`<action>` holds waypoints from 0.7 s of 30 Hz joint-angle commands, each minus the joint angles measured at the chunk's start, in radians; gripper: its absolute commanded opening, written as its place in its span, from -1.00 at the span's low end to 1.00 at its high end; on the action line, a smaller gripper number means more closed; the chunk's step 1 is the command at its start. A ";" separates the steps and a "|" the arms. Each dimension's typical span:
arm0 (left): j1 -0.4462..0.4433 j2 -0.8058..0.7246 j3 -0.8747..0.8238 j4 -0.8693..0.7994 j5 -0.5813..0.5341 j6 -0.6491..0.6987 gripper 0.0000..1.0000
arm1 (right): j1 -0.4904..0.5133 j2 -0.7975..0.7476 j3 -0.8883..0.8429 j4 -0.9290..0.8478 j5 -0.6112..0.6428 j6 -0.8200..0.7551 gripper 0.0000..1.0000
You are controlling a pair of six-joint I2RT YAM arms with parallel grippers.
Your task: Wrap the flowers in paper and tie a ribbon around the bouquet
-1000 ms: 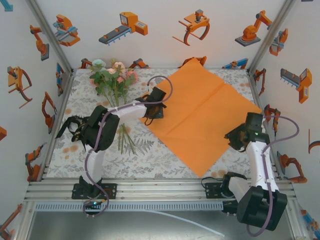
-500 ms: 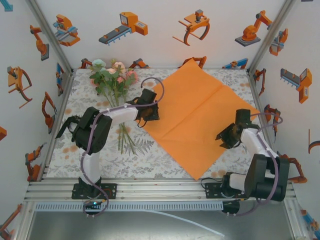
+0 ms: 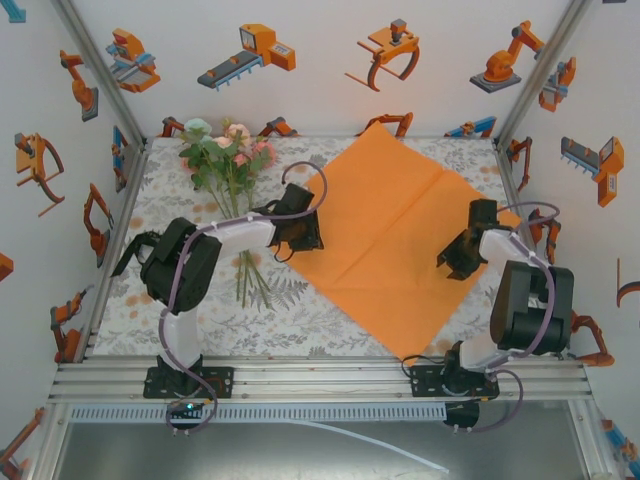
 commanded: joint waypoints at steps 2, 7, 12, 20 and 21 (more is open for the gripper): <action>-0.010 -0.072 -0.054 -0.111 -0.006 -0.021 -0.18 | 0.032 -0.054 0.086 -0.054 0.016 -0.045 -0.15; 0.011 -0.226 -0.031 -0.138 -0.083 0.041 0.13 | 0.198 -0.206 0.148 -0.080 0.036 -0.038 -0.11; 0.117 -0.397 -0.030 -0.207 -0.141 0.077 0.23 | 0.490 -0.280 0.162 0.040 0.040 0.011 -0.01; 0.469 -0.753 -0.151 -0.382 -0.101 0.069 0.35 | 0.965 0.078 0.476 0.137 0.077 -0.133 0.06; 0.535 -0.776 -0.156 -0.424 -0.064 0.064 0.36 | 1.003 0.159 0.550 0.112 0.094 -0.151 0.07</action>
